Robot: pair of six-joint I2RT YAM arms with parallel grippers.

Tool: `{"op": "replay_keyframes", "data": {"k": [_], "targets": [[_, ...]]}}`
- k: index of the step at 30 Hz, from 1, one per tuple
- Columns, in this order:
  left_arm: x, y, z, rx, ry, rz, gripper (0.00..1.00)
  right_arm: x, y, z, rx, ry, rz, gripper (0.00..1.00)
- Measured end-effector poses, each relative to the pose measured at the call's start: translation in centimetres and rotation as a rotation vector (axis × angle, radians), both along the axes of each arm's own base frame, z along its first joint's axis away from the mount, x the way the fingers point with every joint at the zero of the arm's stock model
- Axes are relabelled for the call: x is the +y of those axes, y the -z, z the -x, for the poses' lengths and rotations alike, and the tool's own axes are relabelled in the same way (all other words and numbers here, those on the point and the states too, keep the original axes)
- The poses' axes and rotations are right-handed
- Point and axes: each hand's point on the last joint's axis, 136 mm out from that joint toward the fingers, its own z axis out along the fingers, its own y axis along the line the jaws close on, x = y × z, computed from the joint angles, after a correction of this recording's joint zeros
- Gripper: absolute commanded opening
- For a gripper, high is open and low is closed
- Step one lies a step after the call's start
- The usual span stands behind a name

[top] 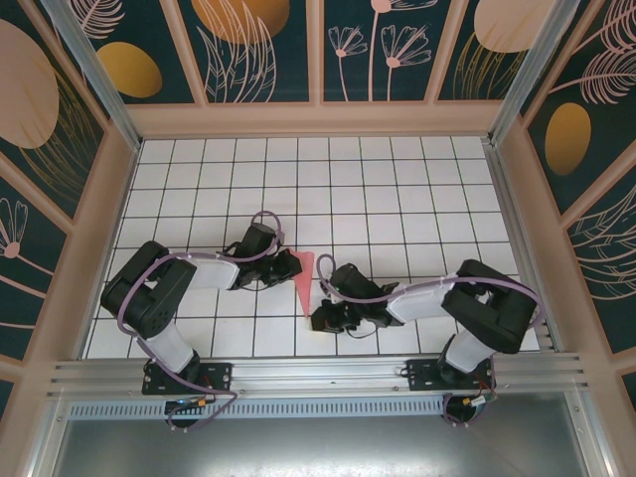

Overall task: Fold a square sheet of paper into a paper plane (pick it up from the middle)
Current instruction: Fold the wing for the fifth time at the center of the table.

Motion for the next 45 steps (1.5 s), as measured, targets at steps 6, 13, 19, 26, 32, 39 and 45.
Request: {"op": "replay_keyframes", "data": {"k": [6, 13, 19, 26, 32, 39, 45], "targets": [[0.0, -0.2, 0.0, -0.004, 0.000, 0.003, 0.16, 0.6, -4.1, -3.2, -0.075, 0.095, -0.107, 0.10], [-0.1, -0.2, 0.0, -0.004, 0.002, 0.005, 0.16, 3.6, -4.0, -6.0, -0.073, 0.129, -0.100, 0.10], [-0.1, -0.2, 0.0, -0.003, 0.002, 0.005, 0.17, 2.8, 0.0, -5.2, 0.001, 0.131, -0.016, 0.10], [-0.1, -0.2, 0.0, -0.002, 0.002, 0.005, 0.16, 2.5, 0.6, -4.1, 0.006, 0.108, -0.030, 0.10], [-0.1, -0.1, 0.0, 0.003, -0.001, 0.005, 0.16, 2.5, 0.6, -1.6, 0.013, 0.035, -0.023, 0.10], [-0.1, -0.1, 0.0, 0.003, -0.001, 0.005, 0.16, 1.3, 0.6, -0.1, 0.034, 0.012, -0.020, 0.11], [-0.2, -0.2, 0.0, 0.002, 0.002, 0.009, 0.17, 1.1, -1.5, -1.0, -0.004, 0.042, -0.048, 0.12]]}}
